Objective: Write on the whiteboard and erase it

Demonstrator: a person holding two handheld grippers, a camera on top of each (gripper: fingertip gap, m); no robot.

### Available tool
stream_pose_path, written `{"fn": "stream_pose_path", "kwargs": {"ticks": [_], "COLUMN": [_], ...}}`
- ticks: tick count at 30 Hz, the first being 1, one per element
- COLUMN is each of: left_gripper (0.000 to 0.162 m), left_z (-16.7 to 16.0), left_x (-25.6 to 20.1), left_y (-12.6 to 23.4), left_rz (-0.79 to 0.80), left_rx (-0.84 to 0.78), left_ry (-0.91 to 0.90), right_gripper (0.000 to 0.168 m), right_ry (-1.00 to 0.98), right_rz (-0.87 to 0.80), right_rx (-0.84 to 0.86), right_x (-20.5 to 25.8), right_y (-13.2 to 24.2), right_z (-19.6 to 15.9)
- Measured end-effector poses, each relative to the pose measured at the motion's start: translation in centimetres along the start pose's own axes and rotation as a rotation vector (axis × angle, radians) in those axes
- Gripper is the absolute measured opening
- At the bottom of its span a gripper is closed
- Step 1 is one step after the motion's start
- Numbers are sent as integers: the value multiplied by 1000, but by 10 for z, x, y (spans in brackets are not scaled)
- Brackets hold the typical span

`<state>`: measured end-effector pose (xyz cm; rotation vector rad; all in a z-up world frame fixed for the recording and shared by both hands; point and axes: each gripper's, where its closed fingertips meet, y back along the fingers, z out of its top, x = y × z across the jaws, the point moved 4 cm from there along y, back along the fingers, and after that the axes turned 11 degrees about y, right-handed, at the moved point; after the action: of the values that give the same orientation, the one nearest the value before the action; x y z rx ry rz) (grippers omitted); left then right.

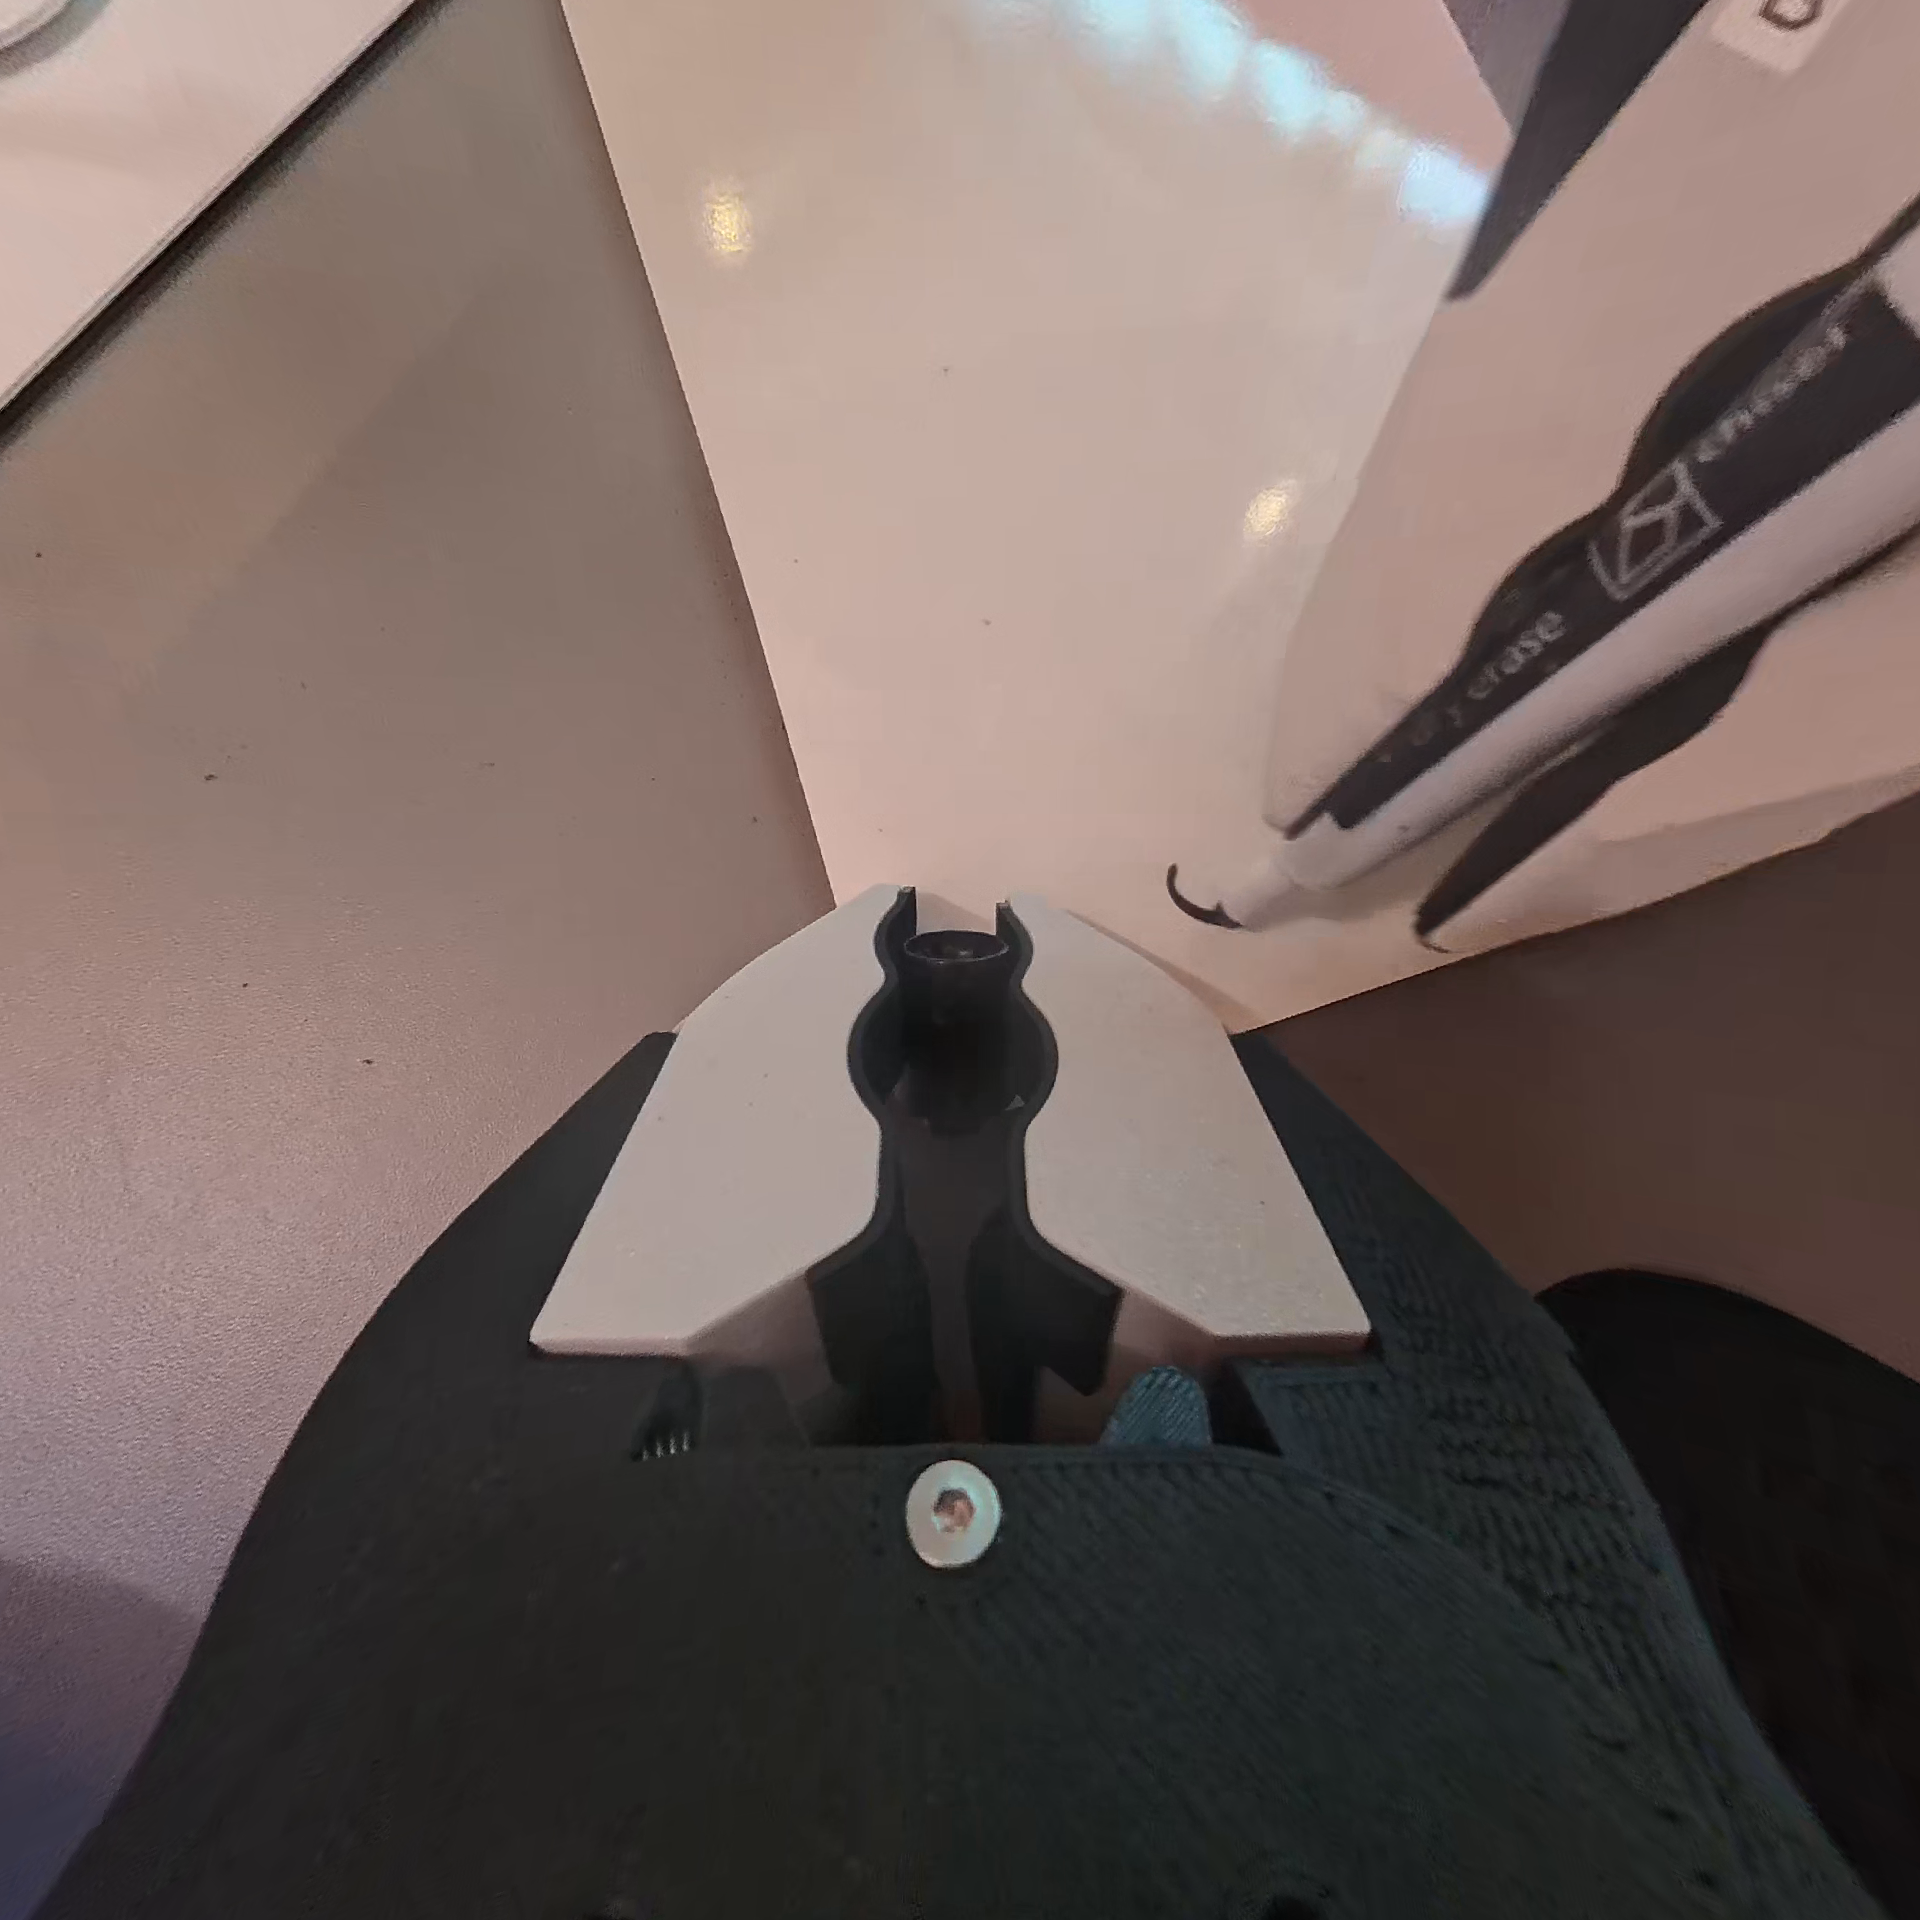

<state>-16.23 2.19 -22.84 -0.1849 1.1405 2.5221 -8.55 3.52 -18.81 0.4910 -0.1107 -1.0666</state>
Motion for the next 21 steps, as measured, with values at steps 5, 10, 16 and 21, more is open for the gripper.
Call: {"fn": "stream_pose_path", "kwargs": {"ticks": [5, 10, 16, 21], "left_gripper": [16, 16, 15, 16], "left_z": [0, -1, -1, -1], "left_x": [0, -1, -2, -2], "left_y": [0, 0, 0, 0], "left_rz": [2, 0, -6, -6], "left_rx": [0, 4, -2, -2], "left_ry": [-2, -10, -10, -13], "right_gripper": [19, 19, 19, 19], "right_ry": [-3, 11, 34, 36], "right_rz": [5, -60, -39, -47], "right_rx": [49, 59, 6, -40], "right_x": [15, -8, -15, -14], "right_y": [24, 27, 1, 4], "right_z": [-9, -14, -3, 4]}}
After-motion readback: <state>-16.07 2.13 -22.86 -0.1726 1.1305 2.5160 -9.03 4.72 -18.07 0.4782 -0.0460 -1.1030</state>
